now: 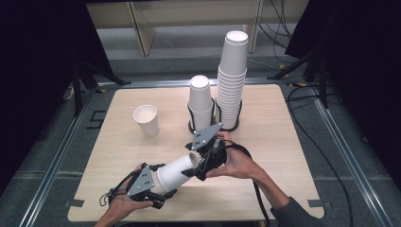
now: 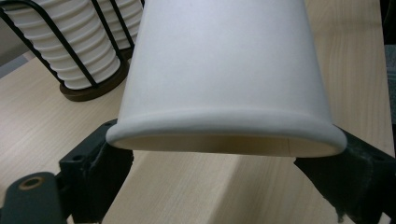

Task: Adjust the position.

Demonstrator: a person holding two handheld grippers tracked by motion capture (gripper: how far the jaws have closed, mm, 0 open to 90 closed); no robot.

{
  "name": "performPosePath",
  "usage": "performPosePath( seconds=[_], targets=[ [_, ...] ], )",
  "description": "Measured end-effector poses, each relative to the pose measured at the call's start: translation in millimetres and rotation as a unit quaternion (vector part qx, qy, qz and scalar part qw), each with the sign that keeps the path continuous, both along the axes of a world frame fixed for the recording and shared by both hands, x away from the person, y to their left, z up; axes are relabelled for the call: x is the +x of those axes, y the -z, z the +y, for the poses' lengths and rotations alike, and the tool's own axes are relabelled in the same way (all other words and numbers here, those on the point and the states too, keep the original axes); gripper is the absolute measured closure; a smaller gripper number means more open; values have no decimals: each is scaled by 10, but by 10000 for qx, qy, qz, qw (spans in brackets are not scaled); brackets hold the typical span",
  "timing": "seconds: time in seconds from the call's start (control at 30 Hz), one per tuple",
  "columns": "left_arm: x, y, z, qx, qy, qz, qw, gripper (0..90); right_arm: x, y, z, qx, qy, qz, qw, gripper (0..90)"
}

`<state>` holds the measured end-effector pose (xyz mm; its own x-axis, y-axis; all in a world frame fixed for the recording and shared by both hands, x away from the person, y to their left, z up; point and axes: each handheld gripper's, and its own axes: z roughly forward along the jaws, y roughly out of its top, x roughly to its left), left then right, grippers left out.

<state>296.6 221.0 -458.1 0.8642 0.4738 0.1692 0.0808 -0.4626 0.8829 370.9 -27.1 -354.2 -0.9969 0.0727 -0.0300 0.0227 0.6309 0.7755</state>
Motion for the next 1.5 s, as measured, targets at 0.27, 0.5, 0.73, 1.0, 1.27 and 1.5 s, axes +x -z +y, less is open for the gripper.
performPosePath(
  seconds=[0.27,0.5,0.73,1.0,1.27,1.5],
  targets=[
    [1,-16,1,132,96,34,9999,110,-107,-31,196,-923,-290,-282,9949,174],
    [-11,-36,11,247,163,-15,9996,110,-133,29,312,-1383,-519,-467,9879,177],
    [-23,-54,16,190,227,-29,9996,112,-78,110,342,-1594,-905,-742,9802,170],
    [-30,-60,15,173,332,-61,9993,110,-78,167,332,-1644,-997,-510,9800,187],
    [-38,-50,-8,223,416,-119,9988,110,-79,217,368,-1859,-1127,-479,9749,195],
    [-39,-48,1,265,428,-132,9986,109,-68,235,367,-1887,-1212,-579,9728,211]
  ],
)
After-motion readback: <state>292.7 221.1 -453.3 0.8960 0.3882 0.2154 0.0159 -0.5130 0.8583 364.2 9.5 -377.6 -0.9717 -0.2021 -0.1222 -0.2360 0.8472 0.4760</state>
